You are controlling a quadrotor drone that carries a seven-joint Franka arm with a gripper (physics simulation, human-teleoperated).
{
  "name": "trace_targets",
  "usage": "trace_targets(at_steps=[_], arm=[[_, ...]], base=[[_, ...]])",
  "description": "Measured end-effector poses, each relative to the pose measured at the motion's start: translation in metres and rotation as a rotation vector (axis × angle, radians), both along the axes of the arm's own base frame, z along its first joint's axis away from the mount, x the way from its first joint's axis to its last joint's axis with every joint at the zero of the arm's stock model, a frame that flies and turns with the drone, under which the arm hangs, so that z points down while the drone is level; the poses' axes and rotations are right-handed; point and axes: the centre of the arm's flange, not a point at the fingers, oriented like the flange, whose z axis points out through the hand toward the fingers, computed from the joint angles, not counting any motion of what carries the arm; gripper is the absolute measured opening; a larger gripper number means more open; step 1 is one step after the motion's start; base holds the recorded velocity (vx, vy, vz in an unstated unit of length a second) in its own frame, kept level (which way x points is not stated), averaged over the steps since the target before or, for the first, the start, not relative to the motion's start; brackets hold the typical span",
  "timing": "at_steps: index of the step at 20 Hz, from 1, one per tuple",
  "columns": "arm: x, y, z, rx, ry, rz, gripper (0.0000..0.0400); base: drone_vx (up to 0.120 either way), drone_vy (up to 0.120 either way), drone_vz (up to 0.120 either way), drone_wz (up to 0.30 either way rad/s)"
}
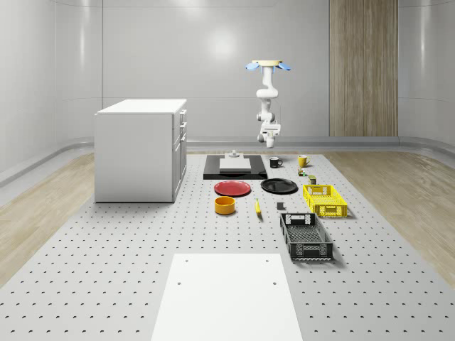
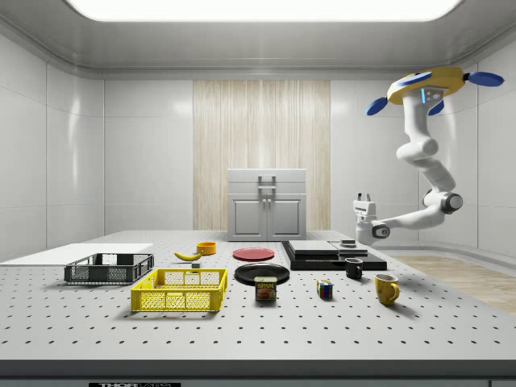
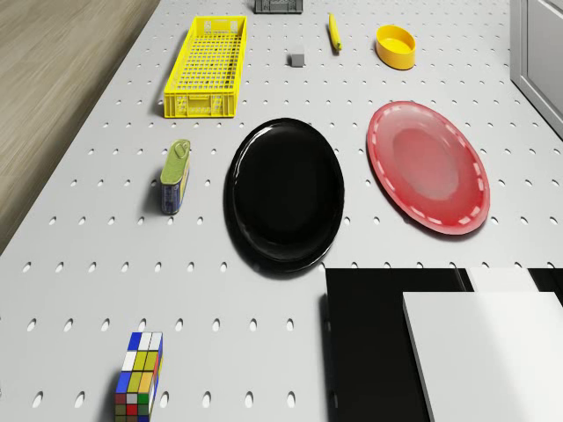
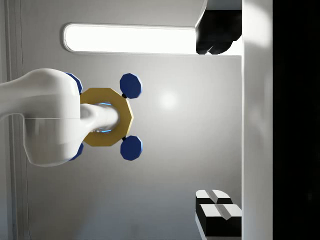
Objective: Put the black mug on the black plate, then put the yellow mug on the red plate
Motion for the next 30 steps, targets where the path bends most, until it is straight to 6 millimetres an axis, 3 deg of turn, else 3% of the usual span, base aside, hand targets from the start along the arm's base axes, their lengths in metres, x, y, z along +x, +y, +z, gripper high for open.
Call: trace_targets(at_steps=[10,16,20,24,27,30], arm=[[-0.001,0.015,-0.002,-0.149,-0.007,-0.004,0.0400],[-0.001,0.044,-0.012,-0.461,-0.011,-0.012,0.0400],[0.000,0.076,-0.040,-0.892,-0.012,-0.024,0.0400],[0.002,0.095,-0.100,-1.531,-0.010,-0.042,0.0400],[0.003,0.083,-0.148,-2.036,-0.006,-0.058,0.0400],[0.004,0.057,-0.178,-2.439,-0.003,-0.070,0.0400]], base=[[0.120,0.000,0.000,0.000],[0.120,0.000,0.000,0.000],[0.120,0.000,0.000,0.000],[0.120,0.000,0.000,0.000],[0.053,0.000,-0.107,0.000],[0.000,0.000,-0.120,0.000]])
